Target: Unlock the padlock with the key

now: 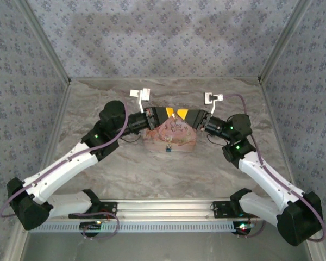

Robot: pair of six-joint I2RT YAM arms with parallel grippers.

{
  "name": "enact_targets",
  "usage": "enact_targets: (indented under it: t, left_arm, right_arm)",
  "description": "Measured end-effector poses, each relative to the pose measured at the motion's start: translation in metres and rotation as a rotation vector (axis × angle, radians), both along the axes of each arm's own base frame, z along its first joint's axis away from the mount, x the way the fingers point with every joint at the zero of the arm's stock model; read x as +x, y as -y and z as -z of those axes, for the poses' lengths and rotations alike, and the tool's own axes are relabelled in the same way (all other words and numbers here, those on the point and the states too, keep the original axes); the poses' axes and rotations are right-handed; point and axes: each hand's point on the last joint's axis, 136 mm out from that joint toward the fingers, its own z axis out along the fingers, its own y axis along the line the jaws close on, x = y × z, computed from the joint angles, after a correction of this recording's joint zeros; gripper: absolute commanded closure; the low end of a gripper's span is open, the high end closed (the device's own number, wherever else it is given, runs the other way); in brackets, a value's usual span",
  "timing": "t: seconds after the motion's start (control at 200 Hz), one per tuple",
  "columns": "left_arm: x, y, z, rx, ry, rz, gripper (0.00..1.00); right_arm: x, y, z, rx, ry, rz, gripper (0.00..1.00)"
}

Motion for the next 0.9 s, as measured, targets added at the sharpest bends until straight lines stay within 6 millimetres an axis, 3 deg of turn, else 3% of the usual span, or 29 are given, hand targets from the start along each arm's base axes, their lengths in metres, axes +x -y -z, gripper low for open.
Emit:
enact_targets:
  t: [0.19,0.335,0.505,0.899]
  left_arm:
    - [-0.0018,0.0013,-0.0023,-0.011,0.004,0.005,1.00]
    - [-0.0015,0.0015,0.0003,-0.011,-0.004,0.005,1.00]
    - [-0.0013,0.0016,0.0012,-0.010,-0.005,0.004,1.00]
    - [0.0028,0.0000,0.0026,-0.011,-0.005,-0.022,1.00]
  right_arm:
    - [-0.0024,-0.0053,0.0029,-0.005,-0.007,-0.018,0.64]
    - [-0.0026,-0.0061,0.0034,-0.008,-0.001,-0.019,0.75]
    - [-0.0026,-0.0063,0.0043,-0.011,-0.005,-0.020,0.65]
    - [-0.0051,-0.0081,0.0046,-0.013,-0.002,-0.031,0.70]
